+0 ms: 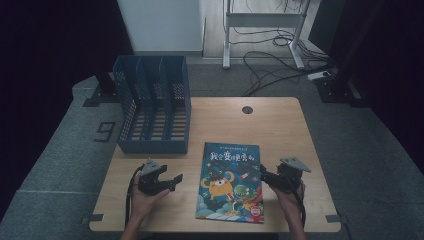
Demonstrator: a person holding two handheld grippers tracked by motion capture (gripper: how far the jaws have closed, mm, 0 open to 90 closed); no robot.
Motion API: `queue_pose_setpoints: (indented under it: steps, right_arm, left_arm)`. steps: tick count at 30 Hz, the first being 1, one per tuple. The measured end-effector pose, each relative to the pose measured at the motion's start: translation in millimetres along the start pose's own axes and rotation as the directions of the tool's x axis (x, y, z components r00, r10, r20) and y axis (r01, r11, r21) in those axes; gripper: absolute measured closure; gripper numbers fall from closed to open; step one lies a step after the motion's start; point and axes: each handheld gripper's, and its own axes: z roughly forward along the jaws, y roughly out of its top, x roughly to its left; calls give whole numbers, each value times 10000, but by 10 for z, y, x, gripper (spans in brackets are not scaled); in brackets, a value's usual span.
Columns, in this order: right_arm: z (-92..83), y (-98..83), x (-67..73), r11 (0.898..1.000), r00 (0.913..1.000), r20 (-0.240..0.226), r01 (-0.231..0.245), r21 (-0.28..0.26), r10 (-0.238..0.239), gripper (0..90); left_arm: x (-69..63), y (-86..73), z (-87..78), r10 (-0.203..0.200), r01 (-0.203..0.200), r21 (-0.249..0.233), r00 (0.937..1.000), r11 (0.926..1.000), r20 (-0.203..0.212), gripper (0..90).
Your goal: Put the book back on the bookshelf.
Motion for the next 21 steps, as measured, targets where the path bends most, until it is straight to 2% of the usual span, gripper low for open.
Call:
queue_pose_setpoints:
  steps: [2, 5, 8, 13, 21]
  right_arm:
    - [-6, -57, 57, 9999, 9999, -145, 38, -137, -40, 95]
    - [42, -81, 105, 9998, 9995, -274, 185, 113, -181, 87]
    - [41, -80, 120, 10000, 9992, -408, -37, -32, 36, 95]
    - [28, -84, 151, 9999, 9982, -592, -81, -84, 76, 103]
    - [-6, -65, 216, 9998, 9967, -809, 89, -149, -101, 108]
  left_arm:
    - [-6, -8, 0, 35, -35, 16, 10000, 10000, -51, 210]
    - [-22, -11, -4, 16, -16, -30, 10000, 10000, 3, 211]
    - [-42, -10, 0, 59, -59, -4, 10000, 10000, 48, 211]
    - [-99, -8, 36, 180, -180, 41, 9998, 9998, 107, 211]
    - [-169, -15, 86, 351, -353, 166, 9993, 9992, 123, 214]
